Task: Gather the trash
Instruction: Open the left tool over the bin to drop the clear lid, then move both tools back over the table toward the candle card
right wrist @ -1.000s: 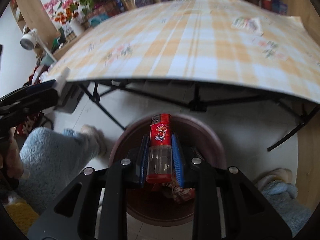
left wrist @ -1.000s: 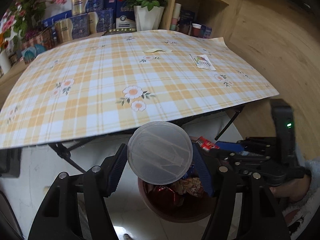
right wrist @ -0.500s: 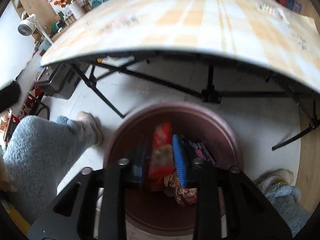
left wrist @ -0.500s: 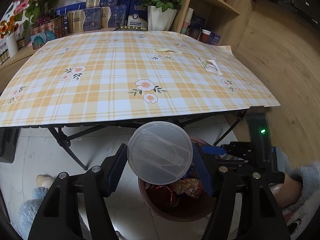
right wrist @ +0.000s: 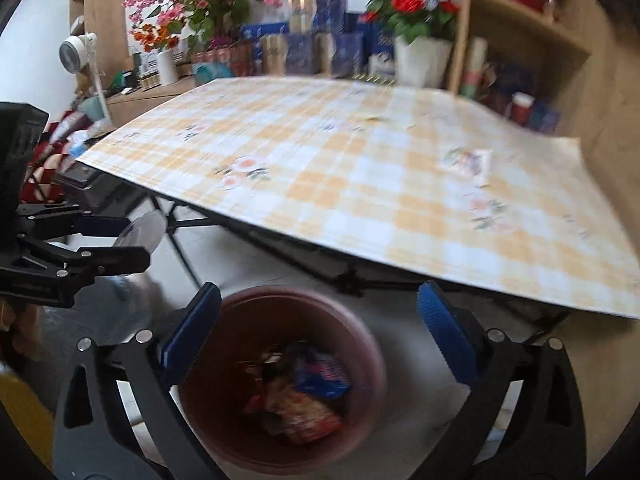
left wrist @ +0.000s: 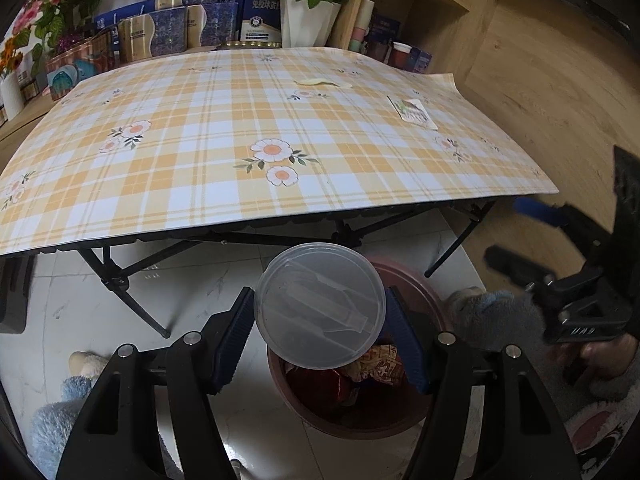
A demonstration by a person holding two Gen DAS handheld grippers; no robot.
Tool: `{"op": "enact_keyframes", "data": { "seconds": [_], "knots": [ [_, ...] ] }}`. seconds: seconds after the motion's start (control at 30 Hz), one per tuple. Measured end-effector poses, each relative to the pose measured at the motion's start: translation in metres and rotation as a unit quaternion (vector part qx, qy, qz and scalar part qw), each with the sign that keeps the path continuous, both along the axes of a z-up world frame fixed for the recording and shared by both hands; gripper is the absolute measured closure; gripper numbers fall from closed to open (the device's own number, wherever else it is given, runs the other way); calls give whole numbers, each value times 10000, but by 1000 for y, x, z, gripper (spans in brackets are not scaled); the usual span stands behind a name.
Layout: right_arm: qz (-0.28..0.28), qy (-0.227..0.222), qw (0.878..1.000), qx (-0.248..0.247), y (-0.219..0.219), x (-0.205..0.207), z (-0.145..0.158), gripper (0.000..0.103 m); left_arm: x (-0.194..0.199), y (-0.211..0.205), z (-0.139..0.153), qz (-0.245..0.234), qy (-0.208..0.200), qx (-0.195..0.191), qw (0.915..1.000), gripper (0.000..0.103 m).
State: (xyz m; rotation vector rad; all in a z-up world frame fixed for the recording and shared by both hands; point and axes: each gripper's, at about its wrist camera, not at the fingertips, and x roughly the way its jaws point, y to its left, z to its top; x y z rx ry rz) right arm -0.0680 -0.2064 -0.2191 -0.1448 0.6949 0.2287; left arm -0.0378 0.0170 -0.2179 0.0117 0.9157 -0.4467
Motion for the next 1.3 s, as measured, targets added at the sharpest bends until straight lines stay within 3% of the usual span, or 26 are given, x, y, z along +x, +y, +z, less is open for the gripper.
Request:
{"op": "enact_keyframes", "data": {
  "seconds": [0.13, 0.33, 0.57, 0.63, 0.73, 0.83, 1.3],
  "knots": [
    [-479, -220, 9986, -66, -26, -11, -6, 6, -3, -14, -8, -277, -28, 182, 9994, 39],
    [-1114, 247, 9923, 473, -58, 2, -27, 6, -9, -45, -24, -897, 0, 533, 9945, 39],
    [-1086, 381, 9919, 534, -56, 4, -32, 6, -13, -60, -37, -1212, 96, 724, 9899, 39],
    [-1037, 382, 9925, 530, -53, 4, -32, 6, -12, -60, -39, -1214, 160, 698, 9900, 34],
    [-997, 411, 9922, 619, -53, 5, -33, 6, -10, -57, -37, -1076, 90, 700, 9917, 18],
    [-1014, 449, 9910, 748, -56, 5, -33, 6, -9, -52, -34, -894, 25, 664, 9938, 11],
    [-1191, 385, 9873, 980, -61, 7, -30, 6, 4, -12, -11, 214, -273, 402, 9986, 6]
  ]
}}
